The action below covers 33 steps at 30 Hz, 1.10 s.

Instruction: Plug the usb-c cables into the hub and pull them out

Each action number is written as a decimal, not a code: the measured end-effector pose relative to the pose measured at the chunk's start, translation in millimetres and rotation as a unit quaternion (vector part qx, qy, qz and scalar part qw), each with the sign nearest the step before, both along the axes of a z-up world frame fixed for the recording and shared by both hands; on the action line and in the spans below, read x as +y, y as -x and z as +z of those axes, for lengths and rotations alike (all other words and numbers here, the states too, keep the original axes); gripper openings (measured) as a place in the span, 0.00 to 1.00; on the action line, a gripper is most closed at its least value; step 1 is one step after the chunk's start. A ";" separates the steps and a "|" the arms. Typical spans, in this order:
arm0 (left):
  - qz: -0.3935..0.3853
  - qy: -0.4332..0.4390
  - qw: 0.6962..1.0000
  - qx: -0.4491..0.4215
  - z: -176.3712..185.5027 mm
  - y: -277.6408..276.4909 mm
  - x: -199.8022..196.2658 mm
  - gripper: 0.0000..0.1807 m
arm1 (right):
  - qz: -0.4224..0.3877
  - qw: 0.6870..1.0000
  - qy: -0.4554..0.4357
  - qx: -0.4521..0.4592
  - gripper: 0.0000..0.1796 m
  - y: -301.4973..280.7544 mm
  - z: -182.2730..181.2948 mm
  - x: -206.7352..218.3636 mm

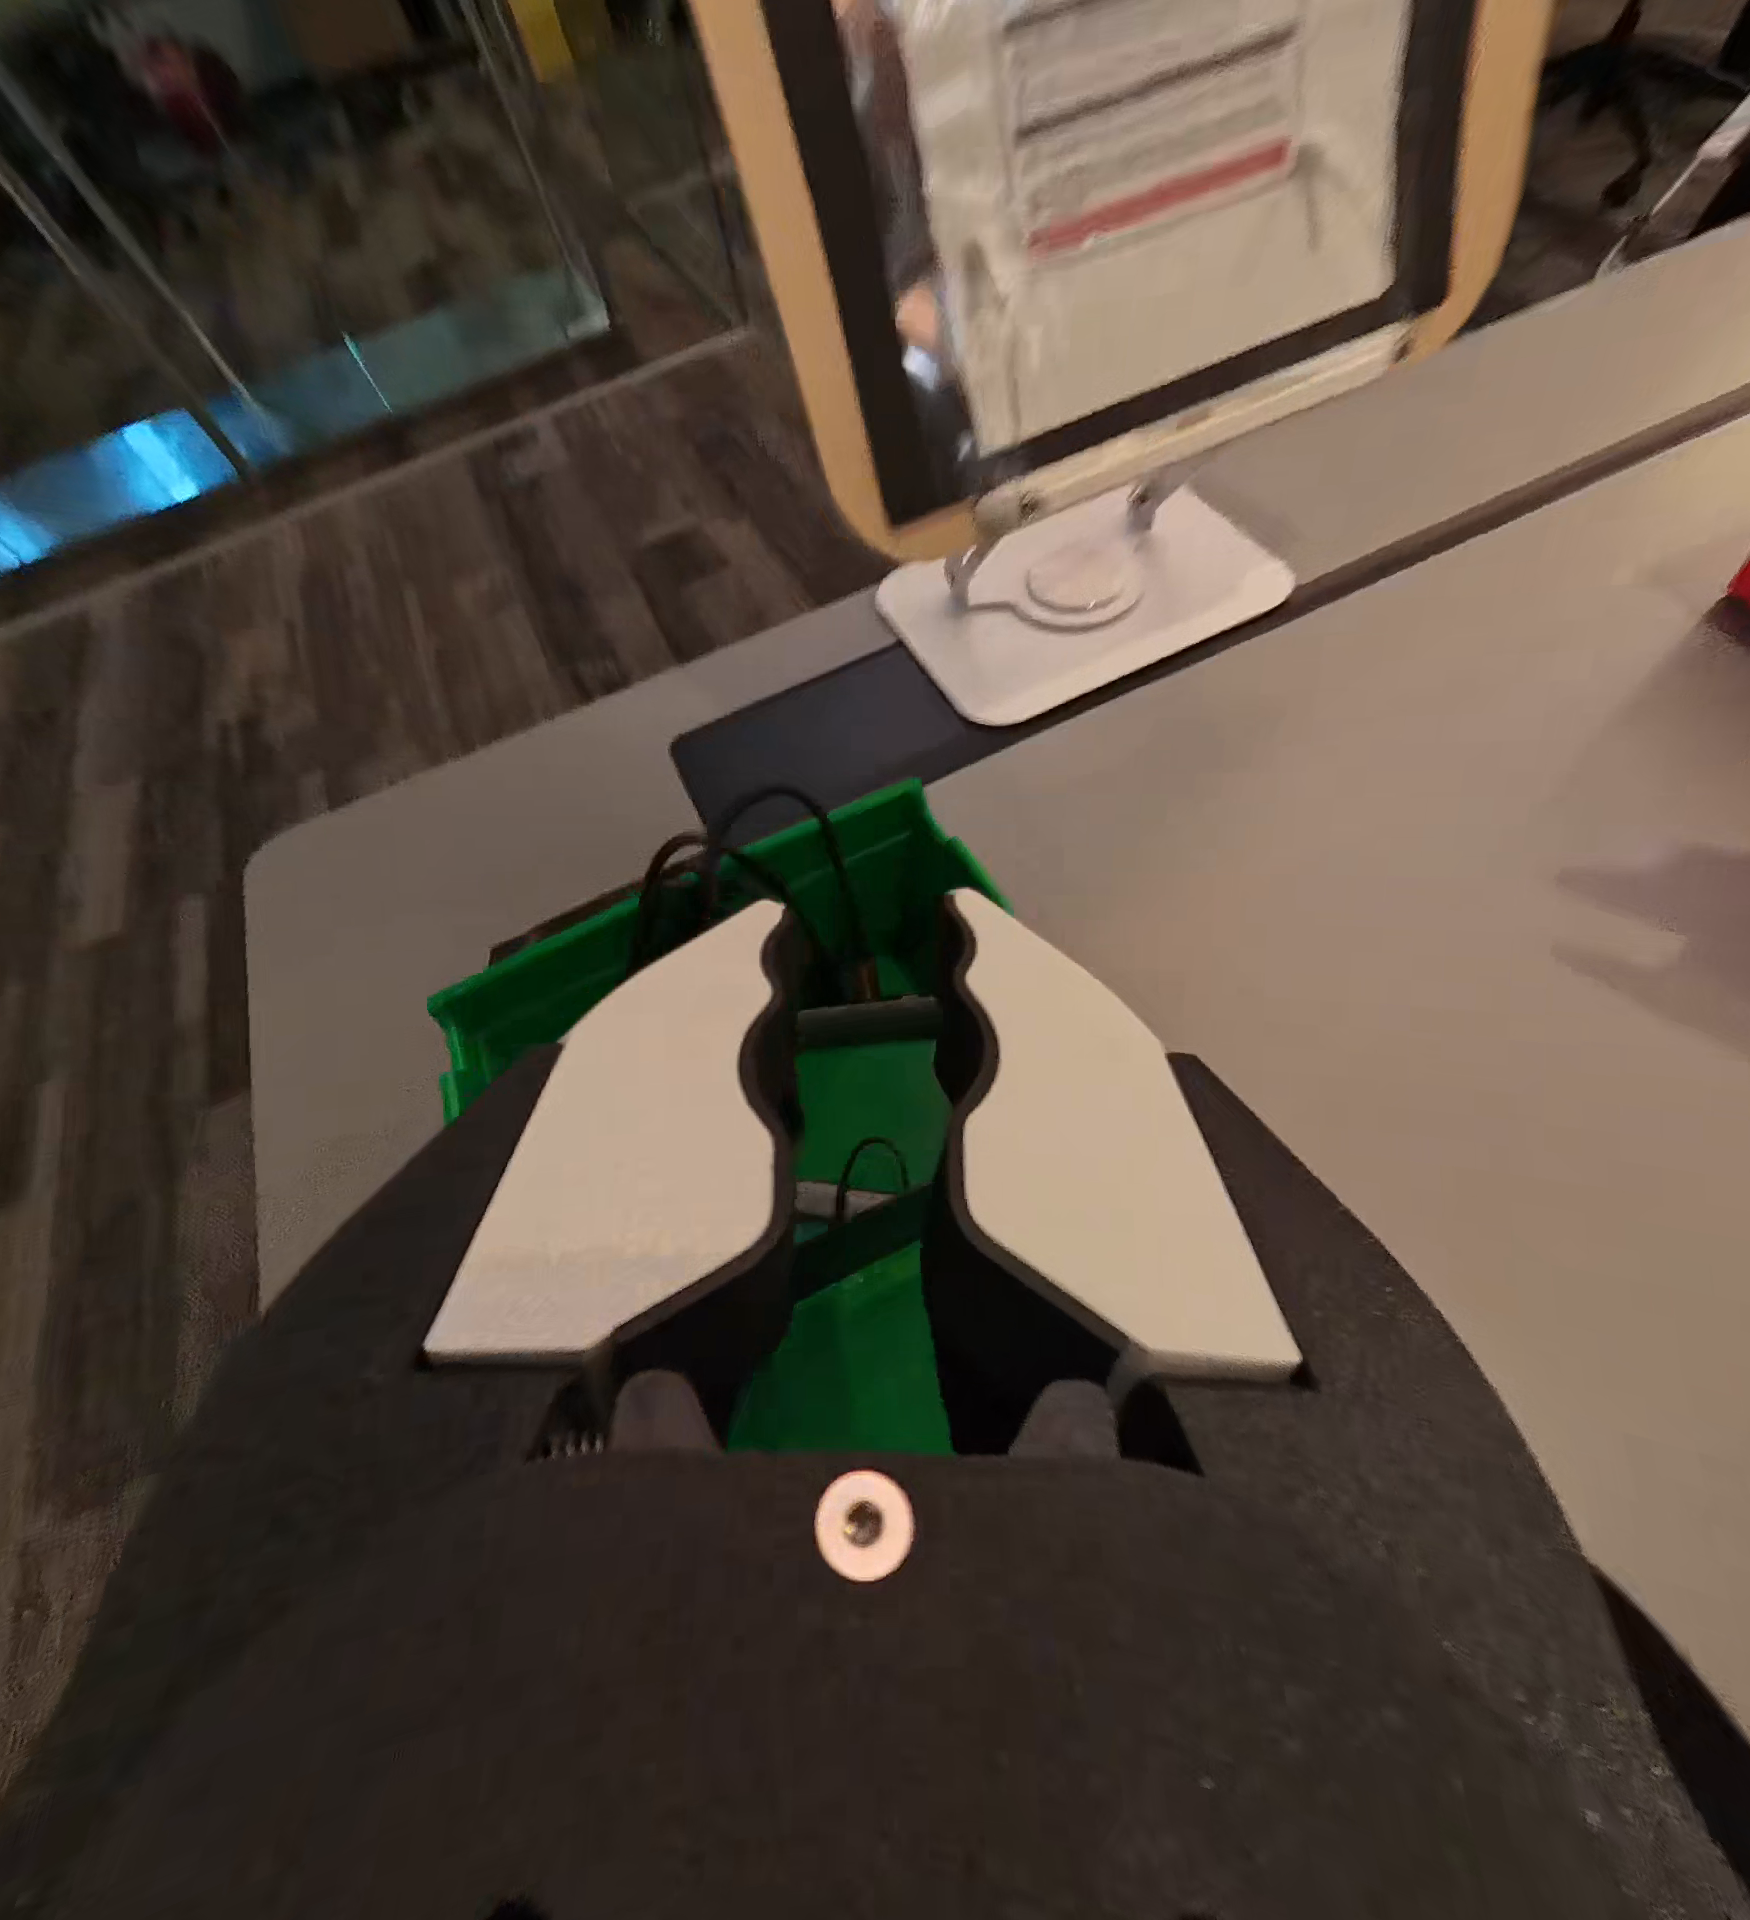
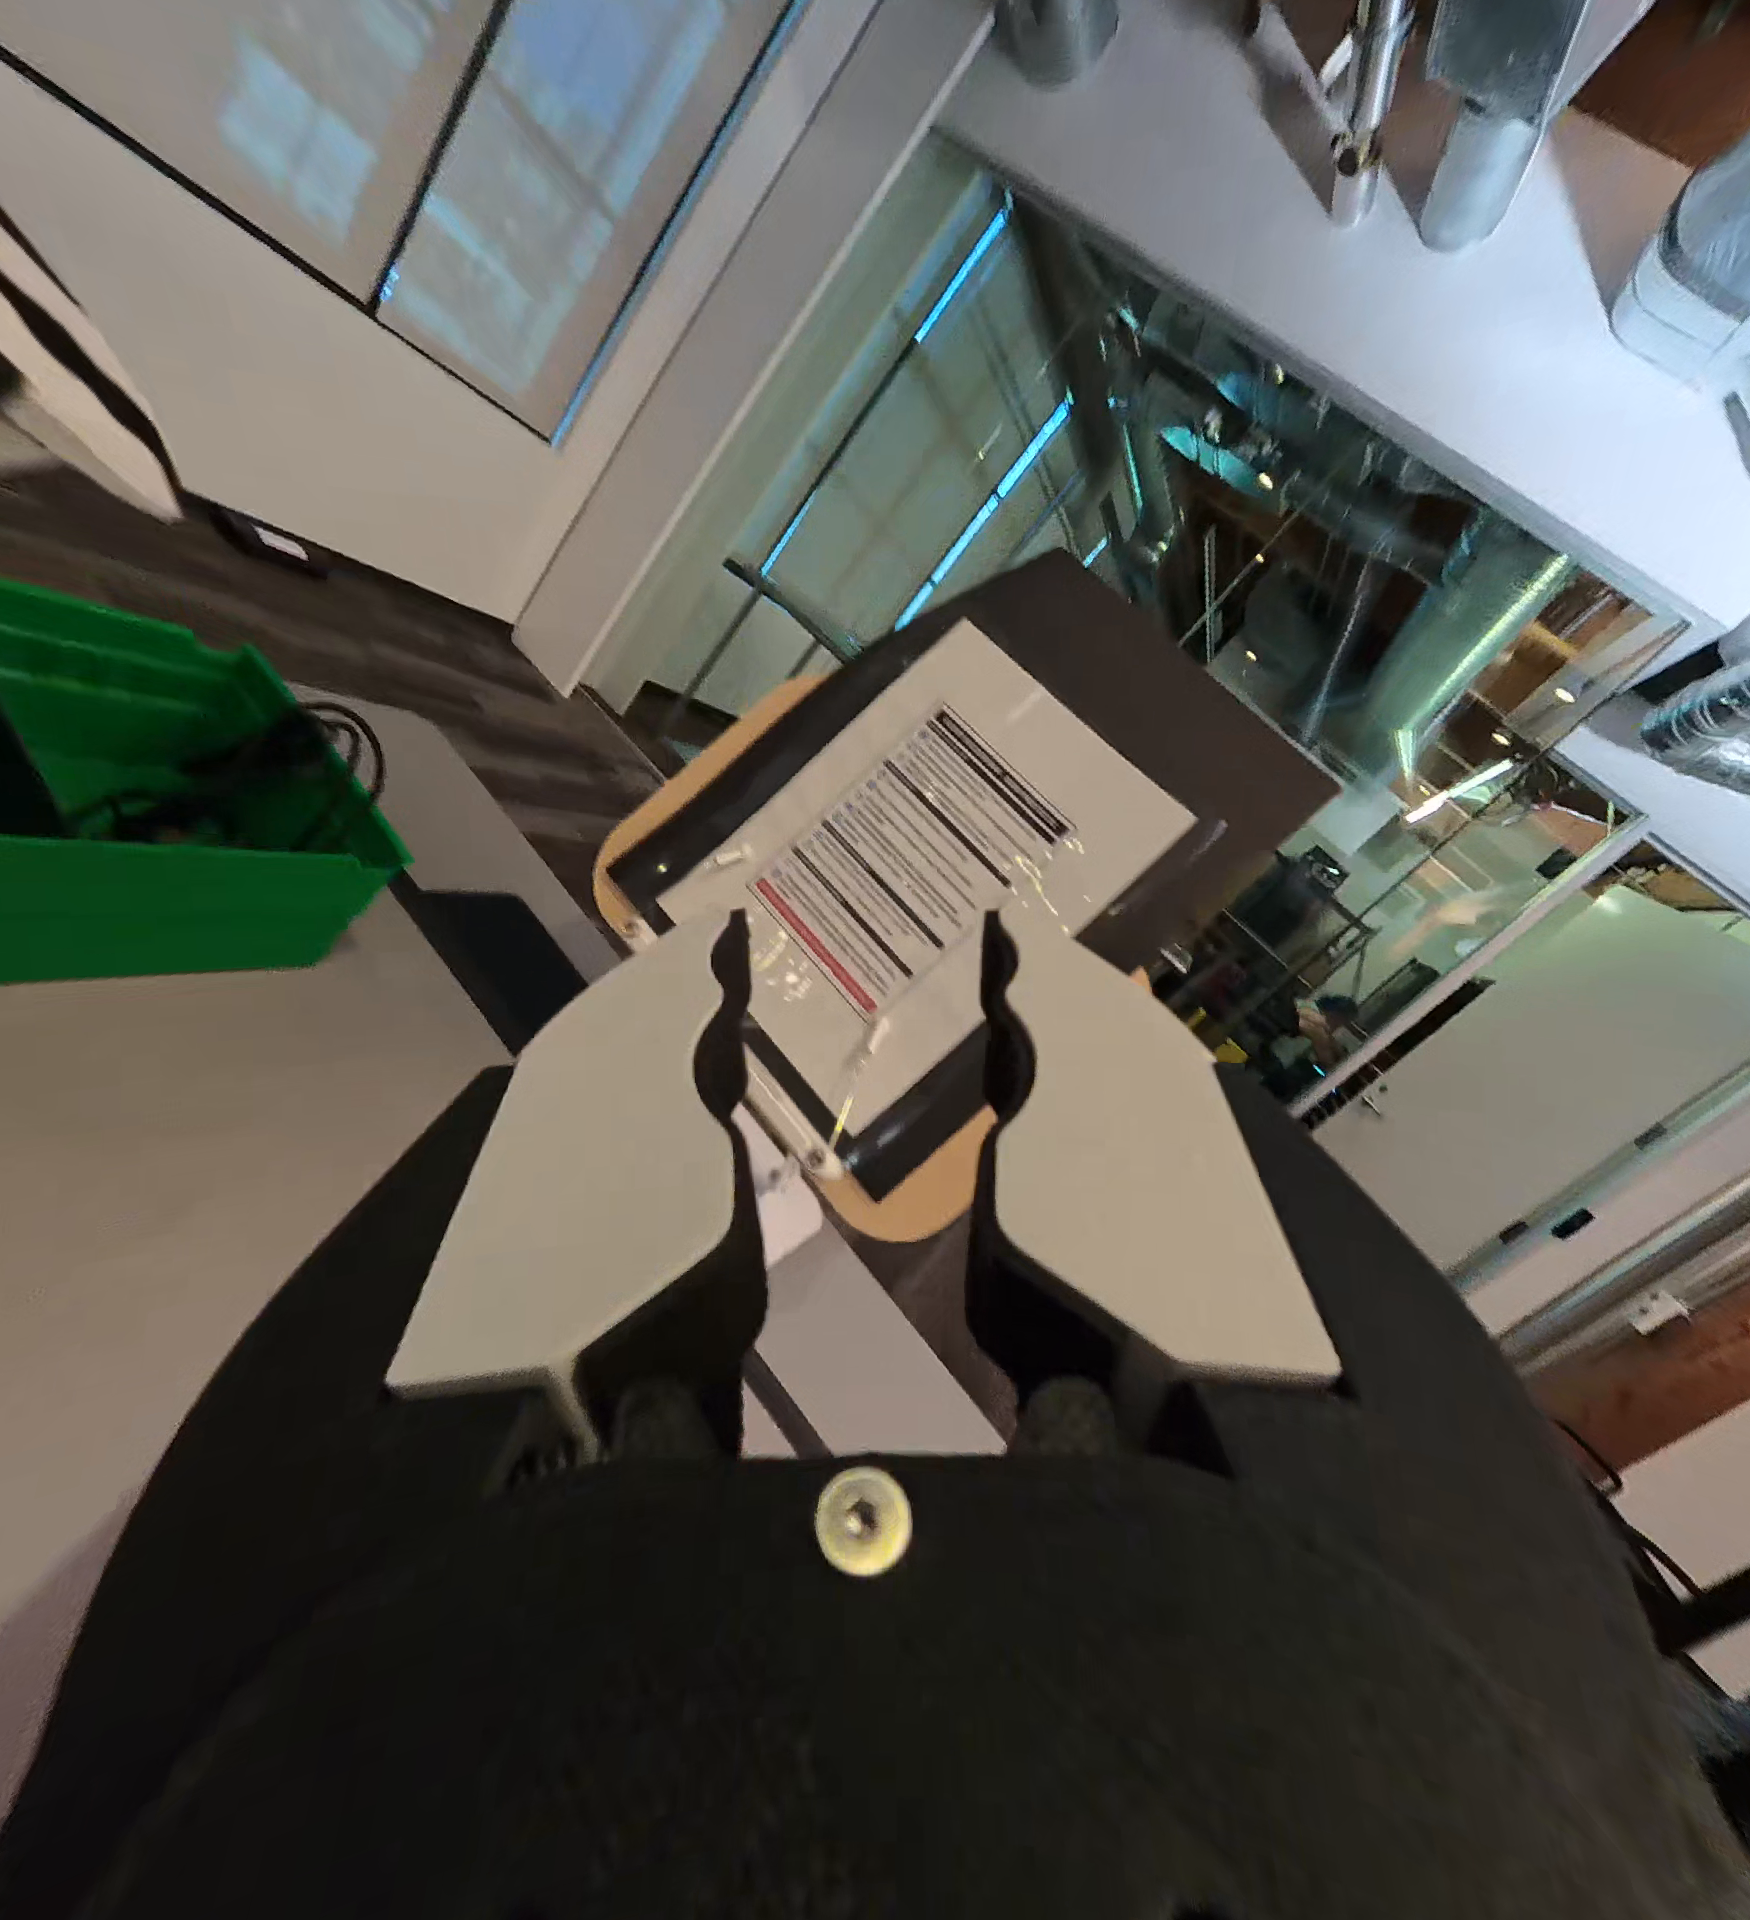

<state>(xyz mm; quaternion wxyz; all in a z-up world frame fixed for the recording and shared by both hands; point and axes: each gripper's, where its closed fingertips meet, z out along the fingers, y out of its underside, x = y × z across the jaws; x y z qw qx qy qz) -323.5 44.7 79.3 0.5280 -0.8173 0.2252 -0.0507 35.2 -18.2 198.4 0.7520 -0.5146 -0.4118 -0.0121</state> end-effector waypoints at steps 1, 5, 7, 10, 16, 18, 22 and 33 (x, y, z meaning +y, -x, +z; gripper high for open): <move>0.011 0.015 1.000 0.011 -12.5 6.9 10.3 0.13 | 0.011 1.000 0.000 0.003 0.25 5.4 -0.3 -2.5; 0.027 0.074 0.996 0.049 -63.2 20.8 44.5 0.13 | 0.049 0.999 0.006 0.019 0.25 10.3 -17.7 -4.3; 0.030 0.092 0.993 0.071 -85.4 24.7 58.1 0.13 | 0.041 0.999 0.032 0.004 0.26 5.3 -28.7 5.2; 0.023 0.120 0.988 0.098 -115.1 25.6 72.2 0.13 | 0.045 0.998 0.046 0.018 0.26 0.3 -34.7 16.5; 0.037 0.174 0.971 0.161 -158.4 36.9 83.6 0.15 | 0.072 0.993 0.084 0.027 0.25 14.2 -50.5 28.6; 0.033 0.172 0.970 0.167 -160.4 34.2 85.8 0.14 | 0.064 0.994 0.083 0.006 0.26 18.0 -57.3 31.9; 0.033 0.143 0.979 0.143 -147.9 24.0 92.6 0.14 | 0.058 0.995 0.085 -0.019 0.26 22.7 -65.0 34.1; 0.040 0.104 0.991 0.071 -129.5 16.5 103.1 0.03 | 0.060 0.995 0.079 -0.026 0.26 21.6 -64.8 33.6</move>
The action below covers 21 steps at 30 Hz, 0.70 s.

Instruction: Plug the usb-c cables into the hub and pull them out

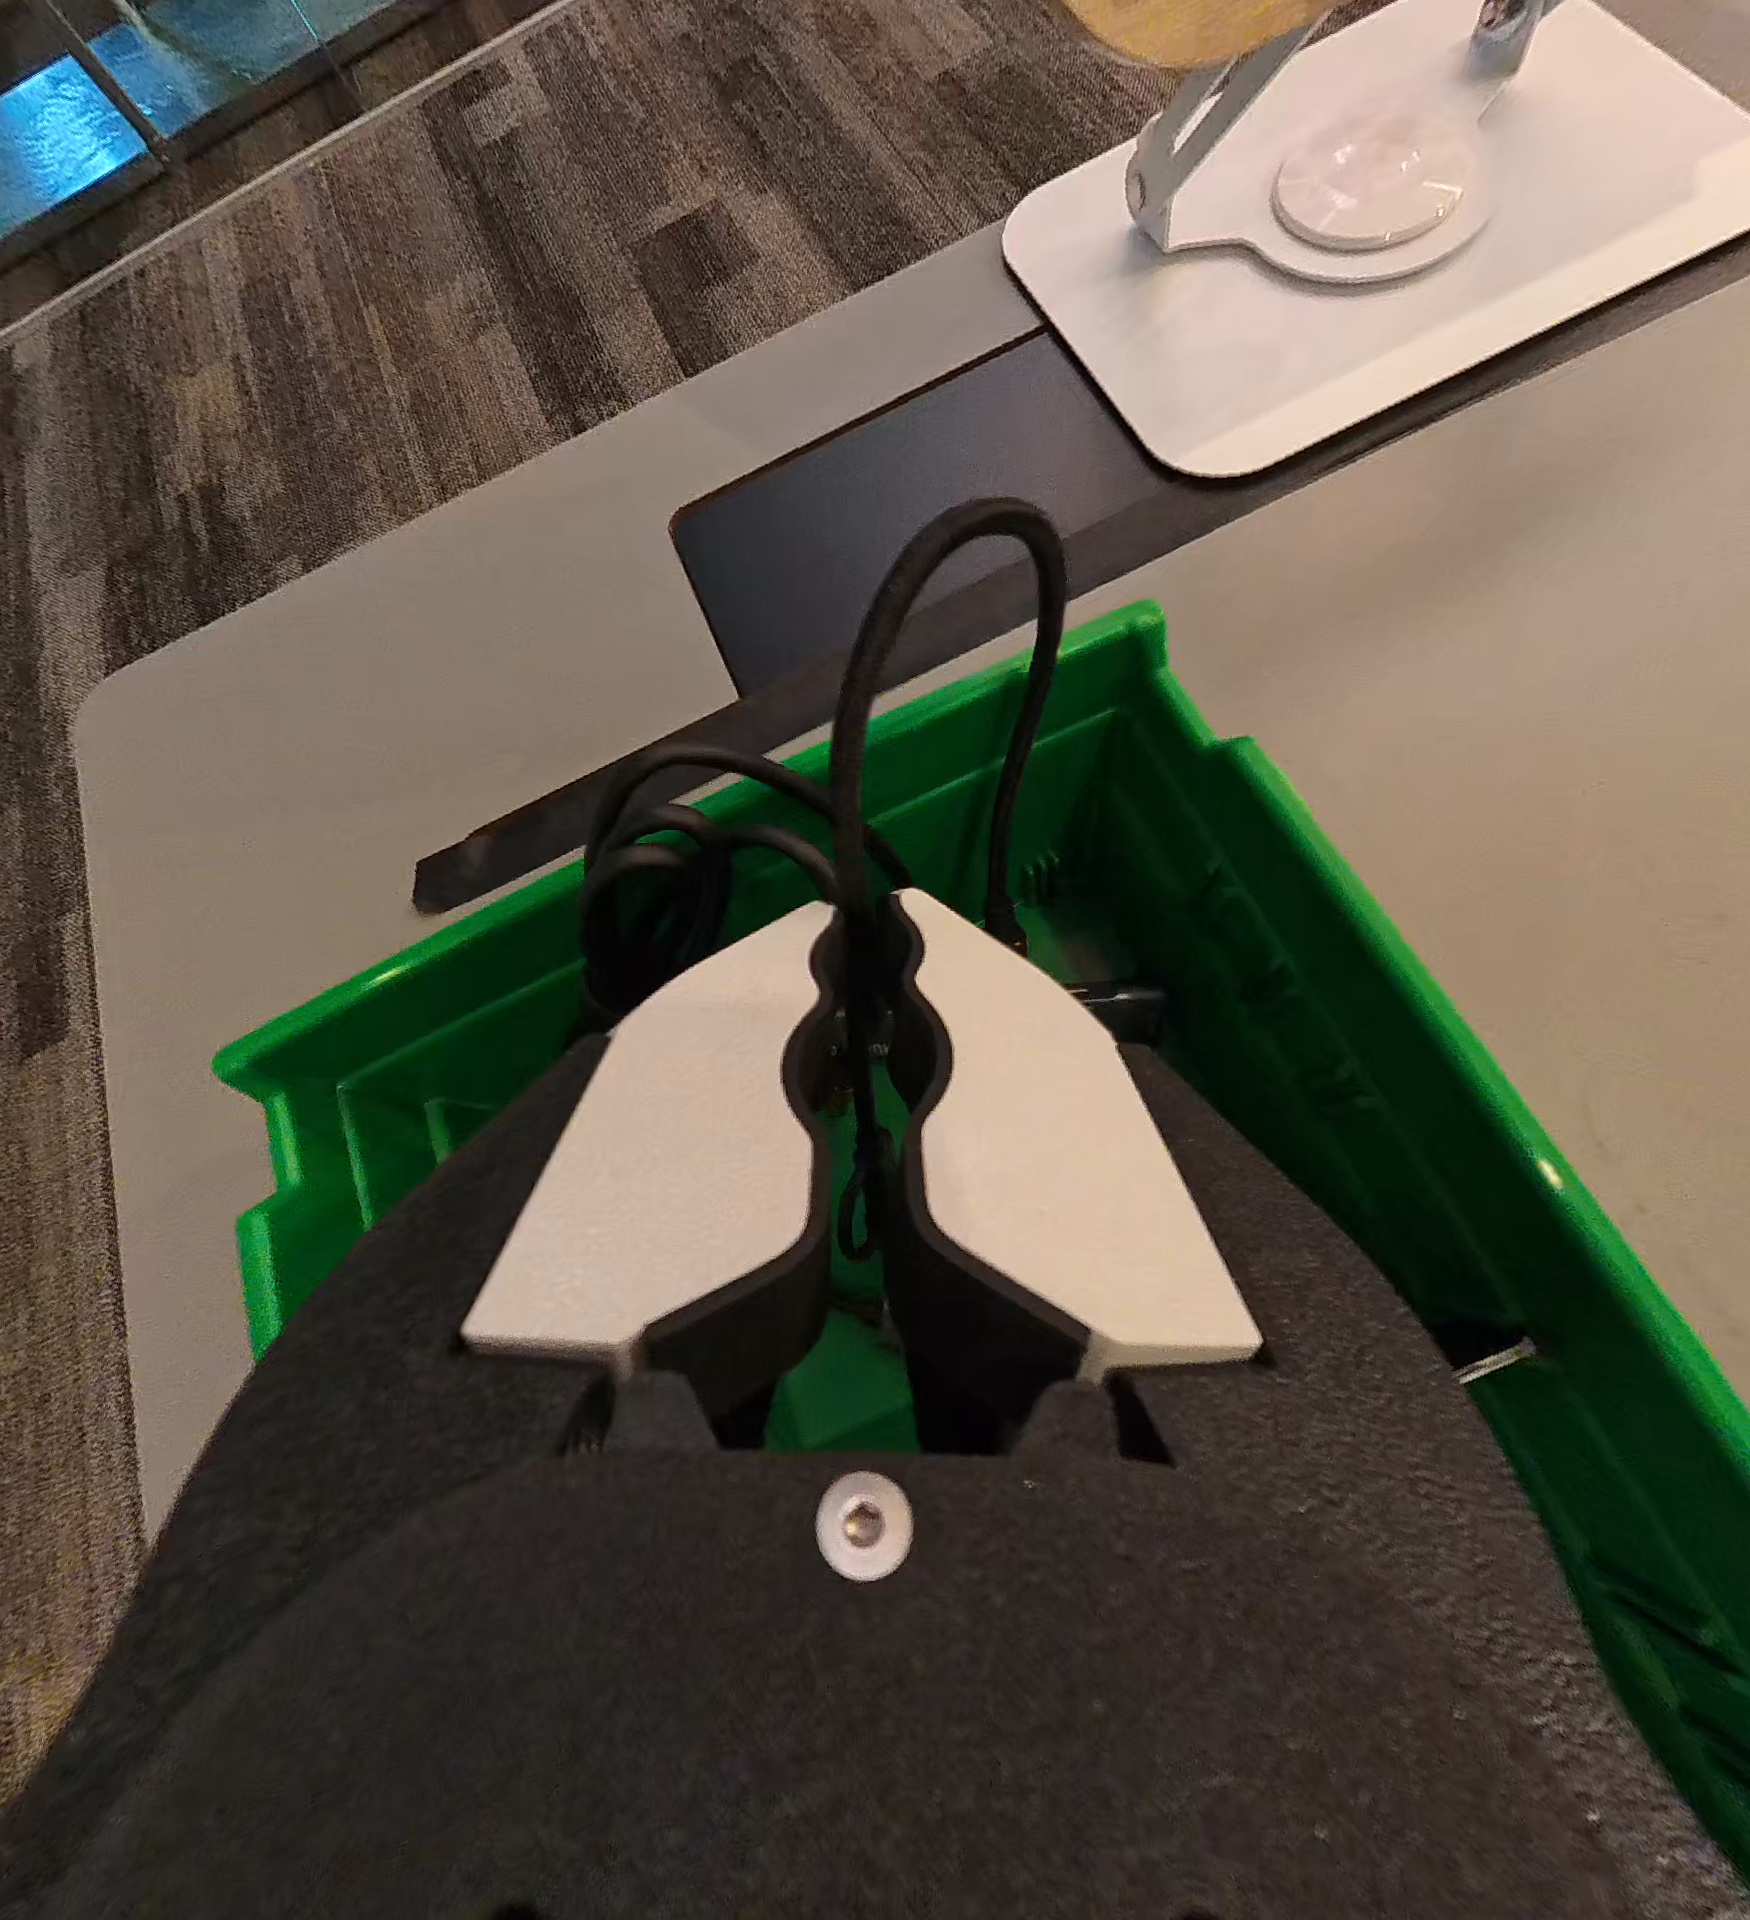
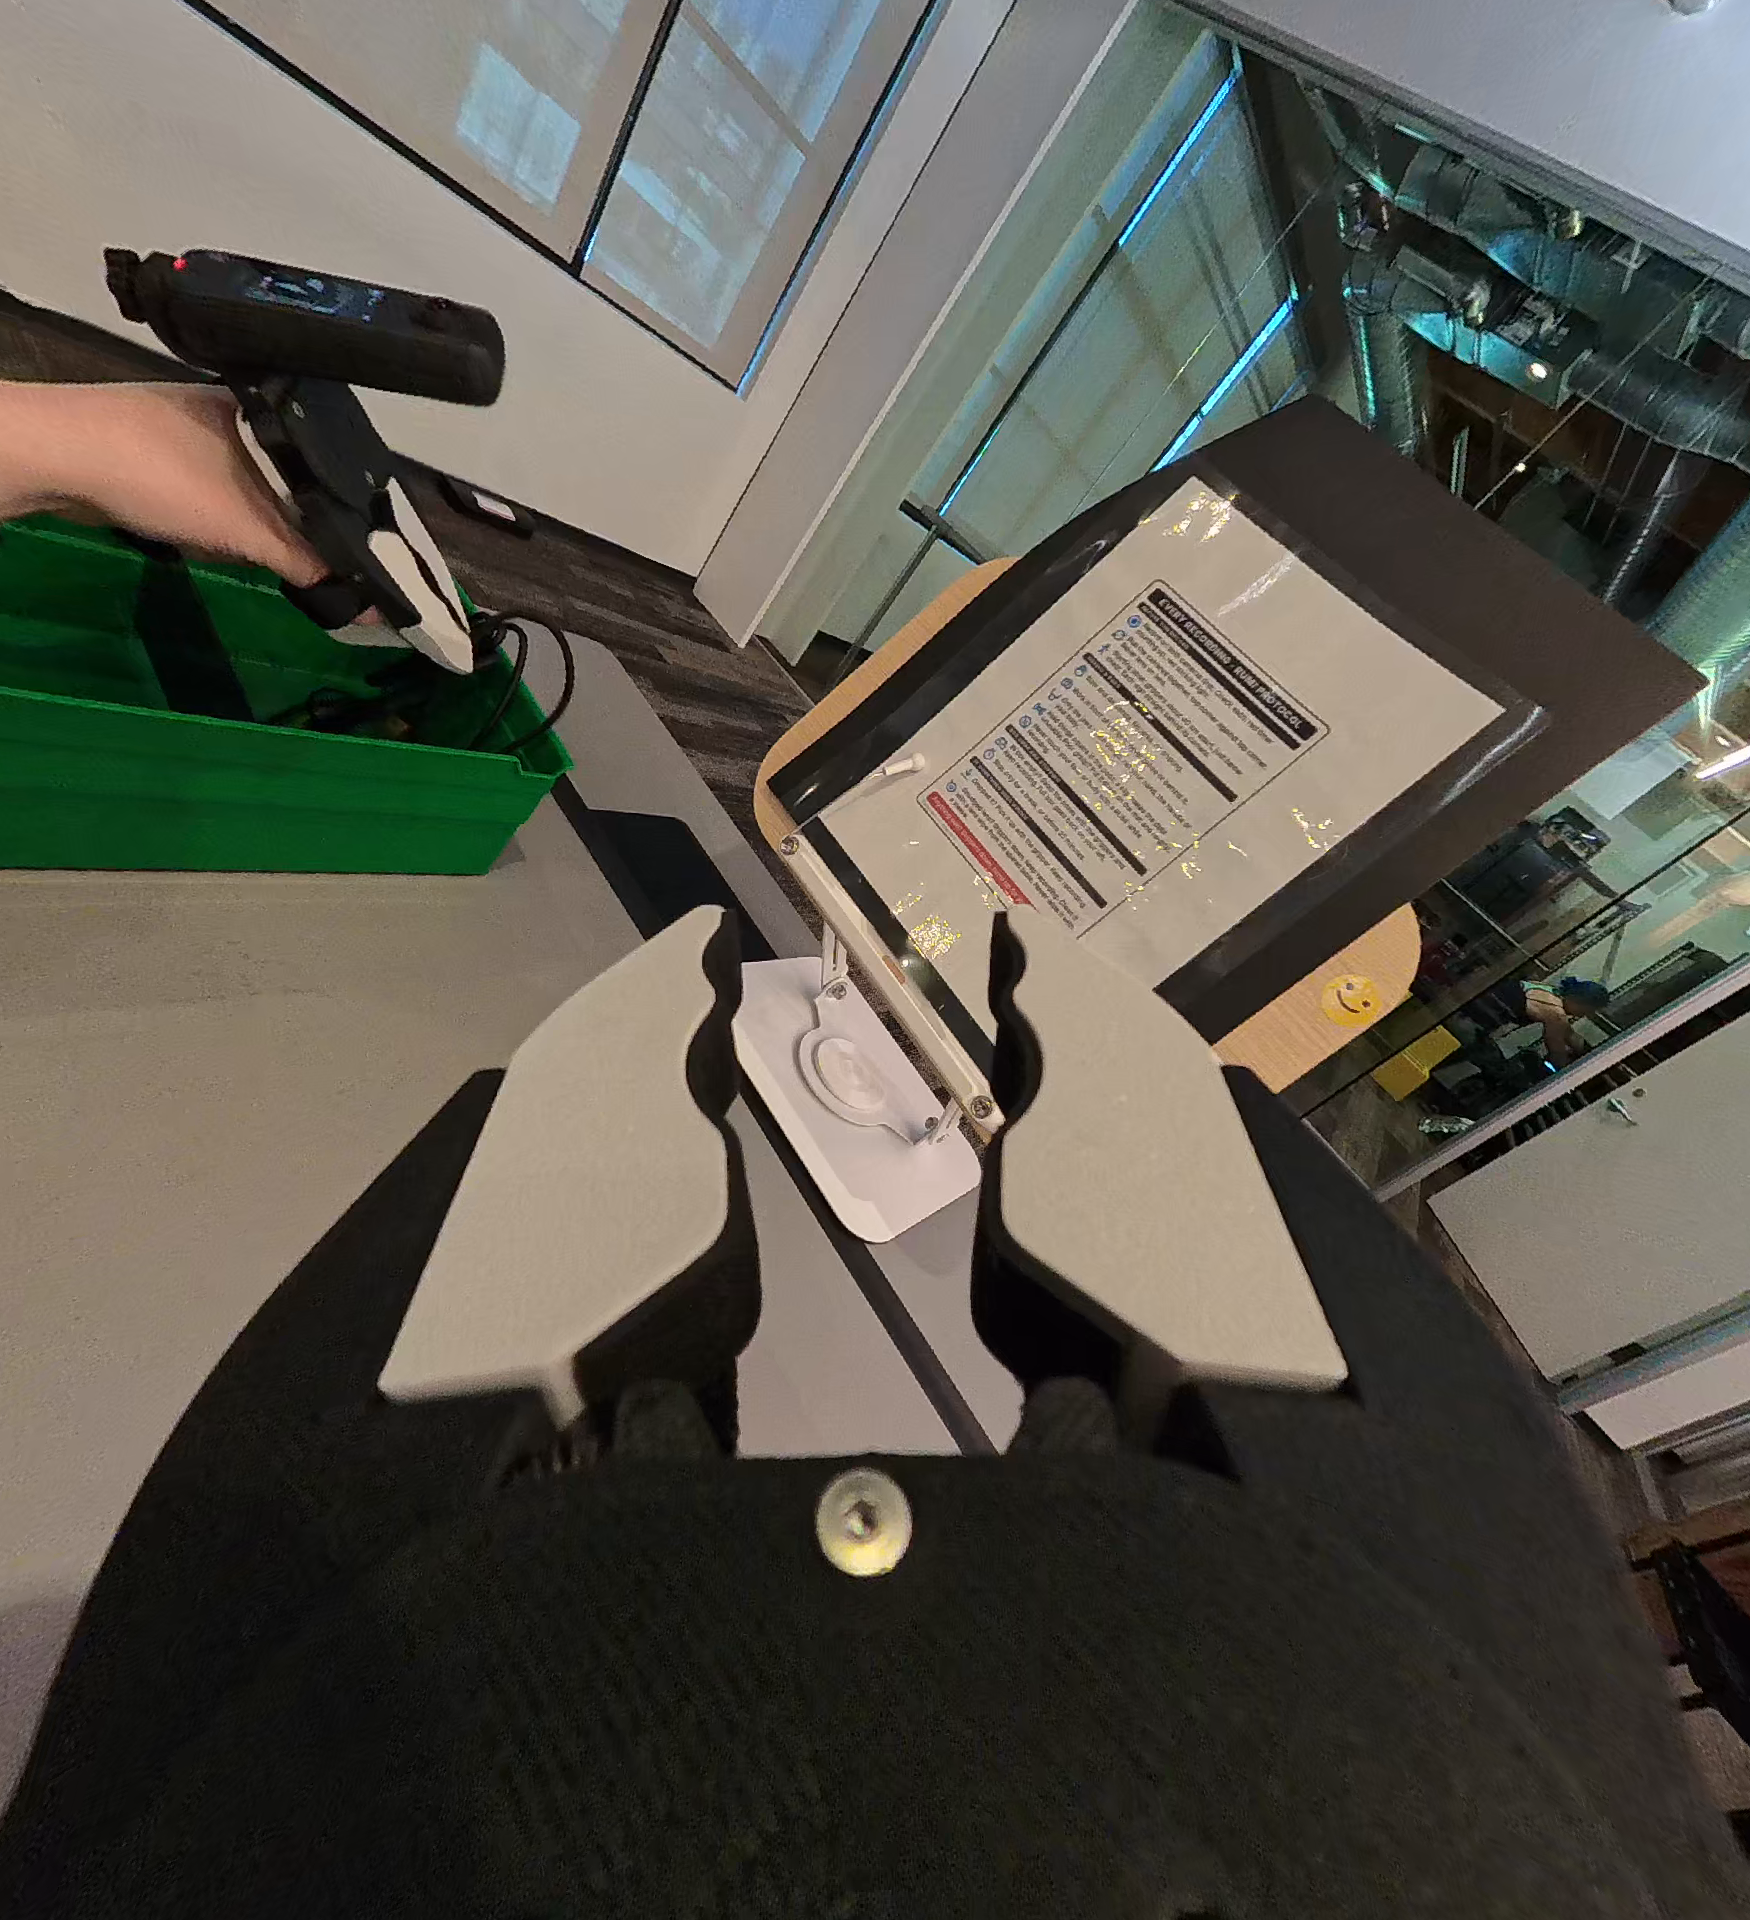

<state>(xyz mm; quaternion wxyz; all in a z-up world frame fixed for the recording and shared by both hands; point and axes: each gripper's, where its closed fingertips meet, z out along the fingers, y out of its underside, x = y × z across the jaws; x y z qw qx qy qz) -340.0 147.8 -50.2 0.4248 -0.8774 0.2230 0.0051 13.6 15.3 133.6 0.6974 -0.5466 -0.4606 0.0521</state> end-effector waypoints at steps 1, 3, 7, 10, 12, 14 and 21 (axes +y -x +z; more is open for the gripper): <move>-0.001 0.002 1.000 0.004 -1.1 0.9 -0.4 0.03 | -0.001 1.000 0.000 -0.001 0.26 -0.4 -0.2 0.3; 0.001 0.006 1.000 0.025 -6.1 3.5 0.5 0.11 | -0.003 1.000 -0.002 -0.004 0.26 -0.7 -0.7 0.8; 0.011 -0.007 0.998 0.056 -9.6 2.7 8.9 0.14 | -0.001 1.000 -0.005 -0.011 0.26 2.1 -2.2 -0.2; 0.018 -0.035 0.997 0.066 -0.8 -0.6 13.7 0.05 | 0.002 1.000 -0.008 -0.025 0.26 5.0 -5.6 -0.9; 0.016 -0.048 0.997 0.061 7.0 -3.7 13.5 0.03 | 0.001 0.999 -0.011 -0.033 0.26 6.2 -7.4 -0.8; 0.018 -0.049 0.997 0.057 11.2 -3.1 11.5 0.06 | 0.004 0.999 -0.012 -0.038 0.26 7.6 -8.5 -1.3; 0.051 0.042 0.997 0.037 -11.1 22.1 -3.6 0.26 | 0.006 0.999 -0.016 -0.044 0.26 8.4 -9.3 -3.1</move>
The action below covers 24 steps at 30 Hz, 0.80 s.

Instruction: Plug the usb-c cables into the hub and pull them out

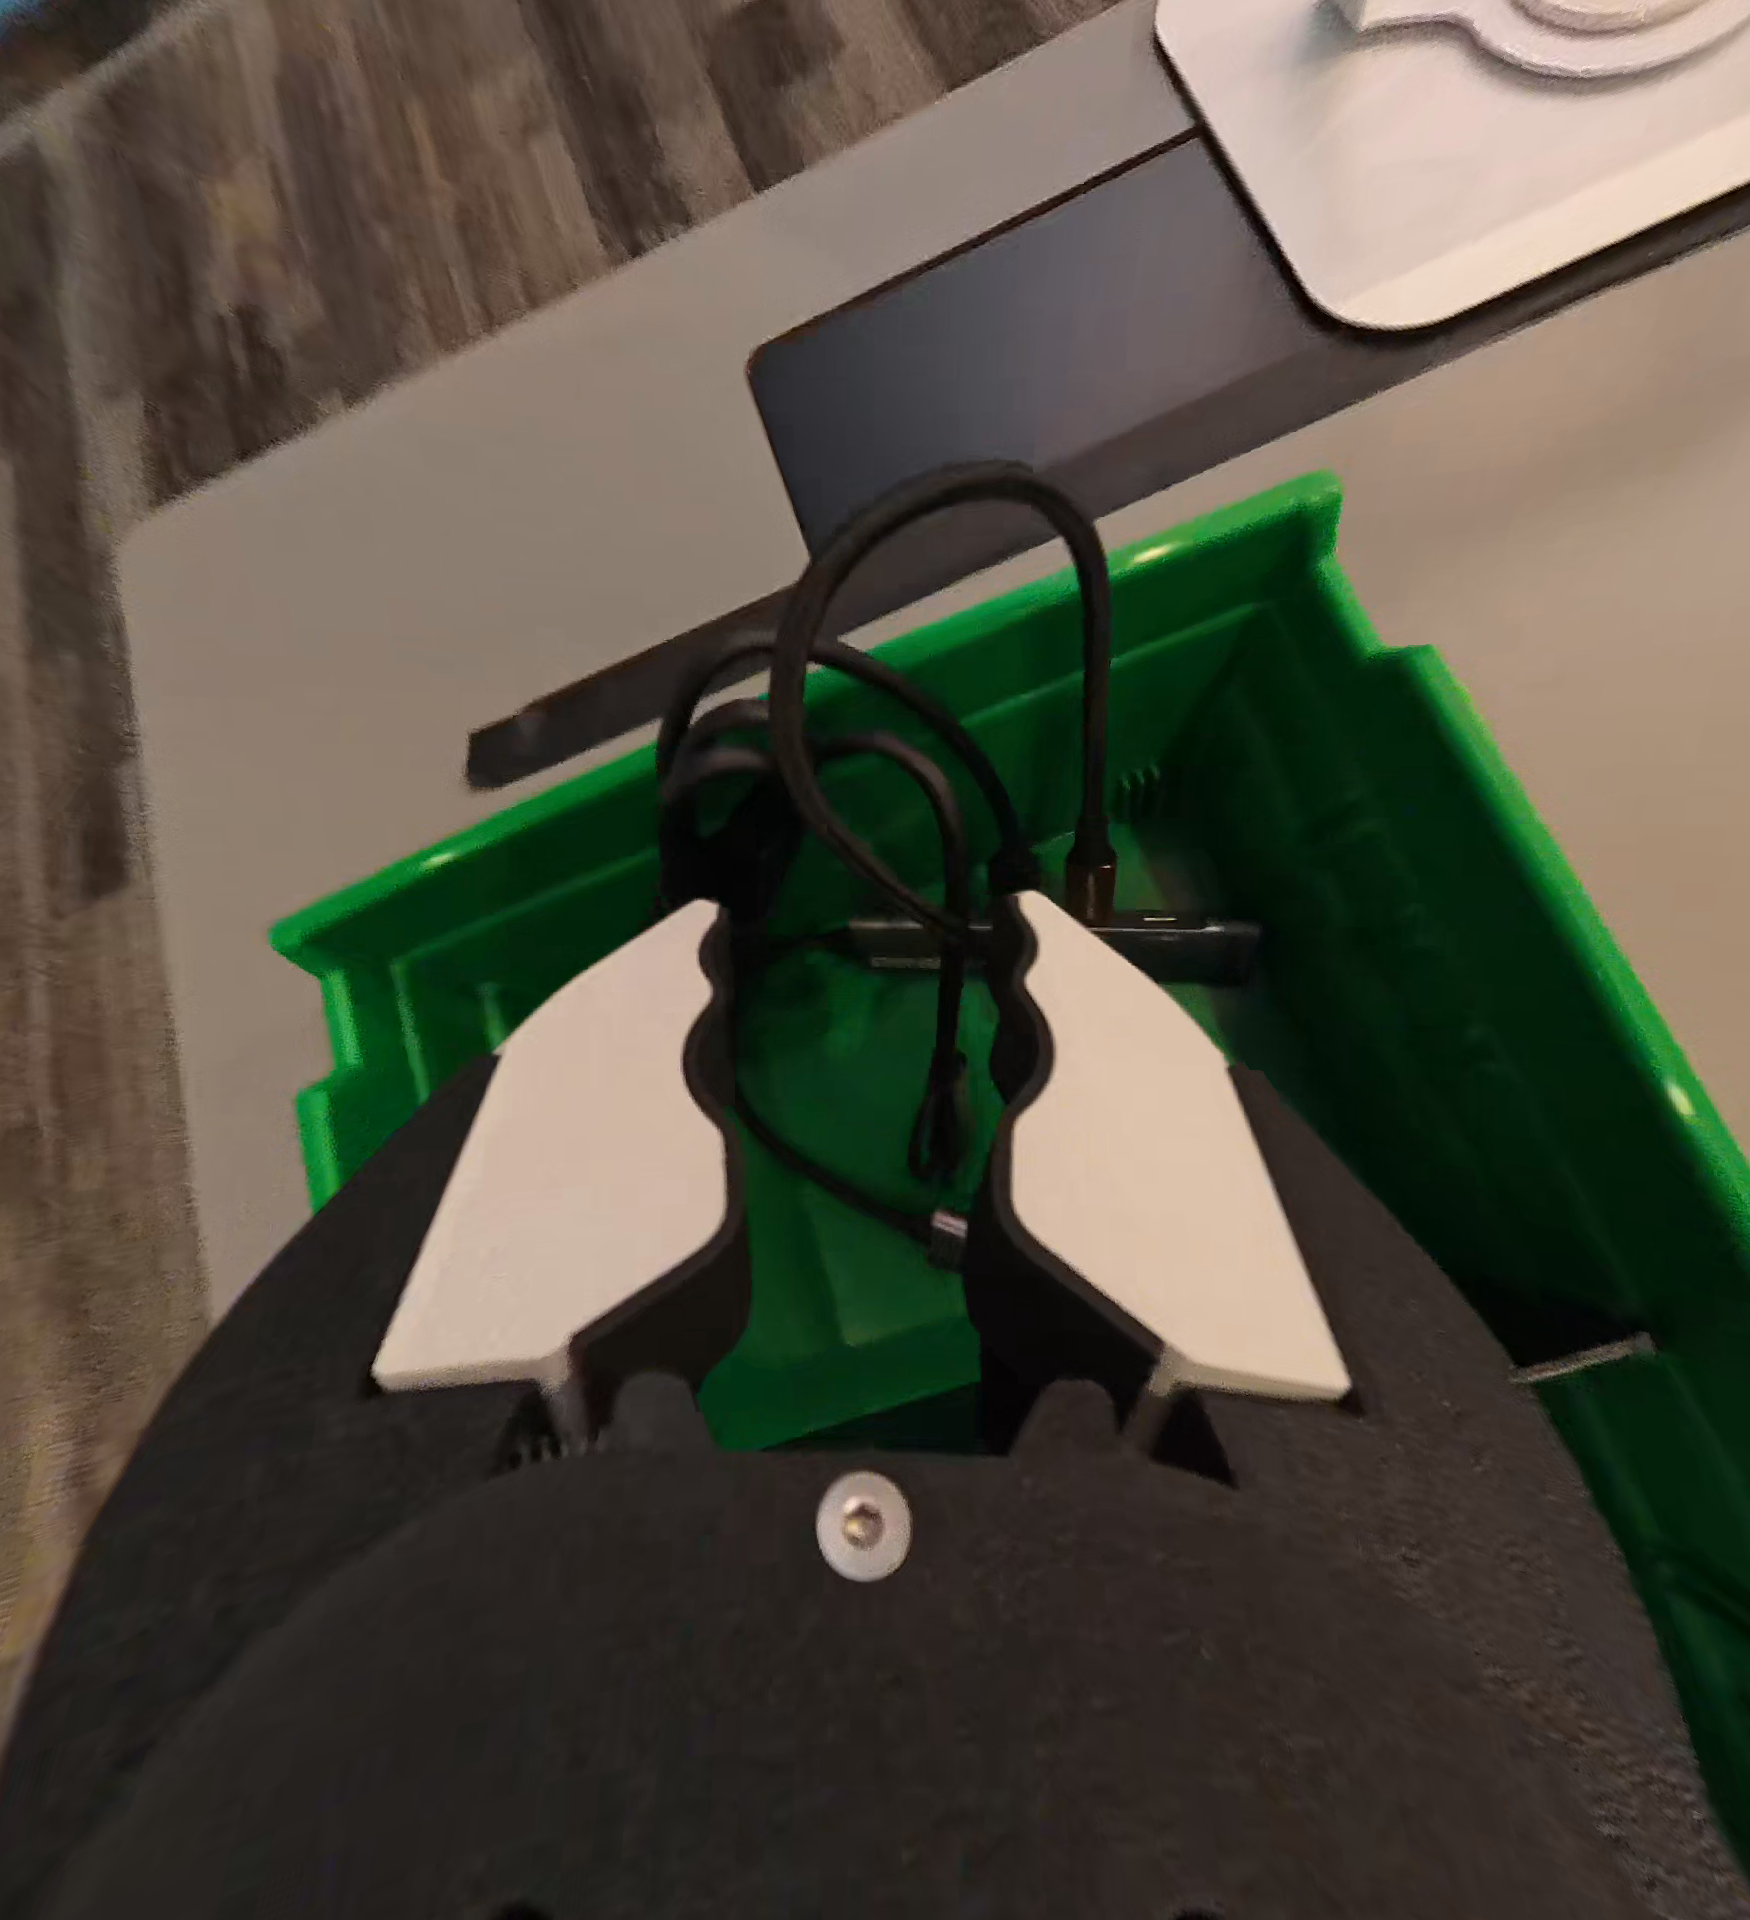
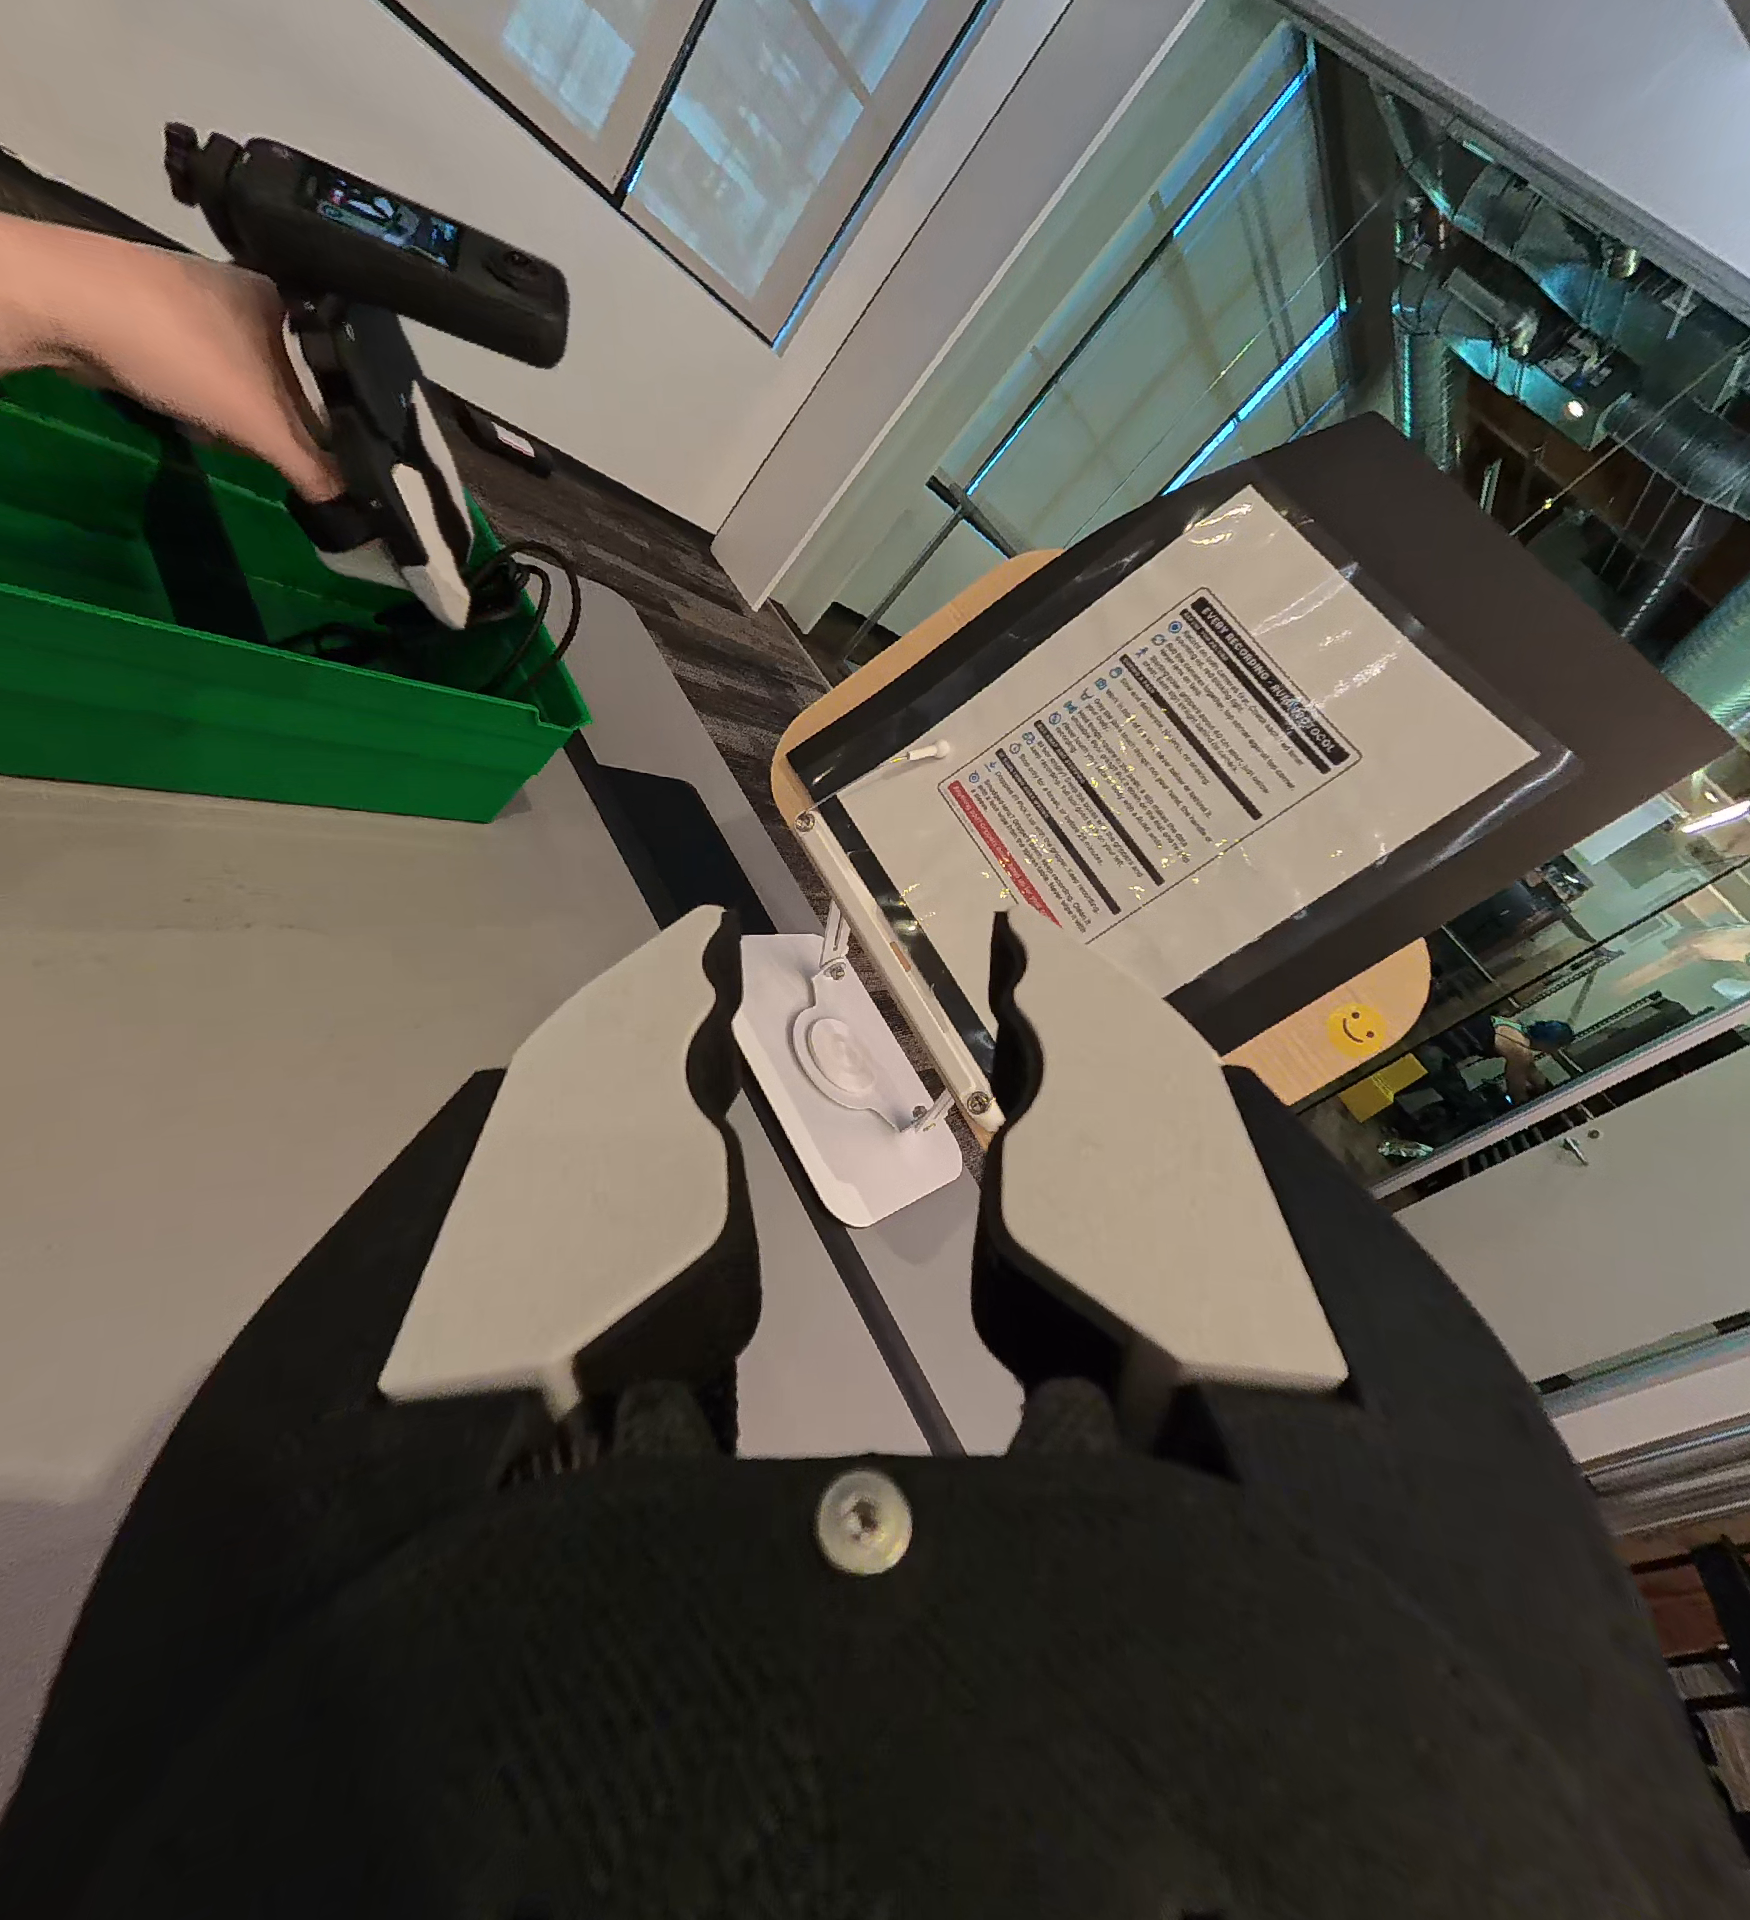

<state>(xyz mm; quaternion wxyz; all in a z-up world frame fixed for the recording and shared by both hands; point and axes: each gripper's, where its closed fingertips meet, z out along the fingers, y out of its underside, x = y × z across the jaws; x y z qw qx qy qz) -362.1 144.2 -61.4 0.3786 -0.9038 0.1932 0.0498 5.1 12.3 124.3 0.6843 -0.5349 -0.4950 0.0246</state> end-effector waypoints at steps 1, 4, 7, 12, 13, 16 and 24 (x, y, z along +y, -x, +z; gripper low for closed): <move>-0.002 0.005 1.000 -0.019 -2.5 -0.9 -0.6 0.26 | 0.001 1.000 0.000 0.000 0.26 0.0 0.0 -0.2; -0.020 0.031 0.997 -0.069 -15.8 -13.4 1.0 0.28 | 0.001 1.000 0.000 -0.001 0.26 0.5 -0.6 0.2; -0.003 0.072 0.997 -0.022 -35.0 -8.6 3.2 0.24 | 0.001 1.000 0.001 -0.008 0.26 1.7 -3.2 1.0; -0.015 0.065 0.998 -0.022 -28.9 -16.8 7.3 0.08 | 0.004 1.000 -0.001 -0.023 0.26 4.2 -6.8 -0.3; -0.019 0.059 0.998 -0.031 -23.4 -18.5 7.1 0.06 | 0.005 1.000 -0.002 -0.024 0.26 4.4 -6.9 -0.7; -0.023 0.017 0.998 -0.061 4.6 -21.4 6.0 0.04 | 0.006 1.000 -0.002 -0.024 0.26 4.8 -7.3 -0.5; -0.052 -0.159 0.983 -0.079 115.6 -41.8 -19.8 0.02 | 0.015 0.999 0.009 -0.036 0.25 16.0 -17.8 1.1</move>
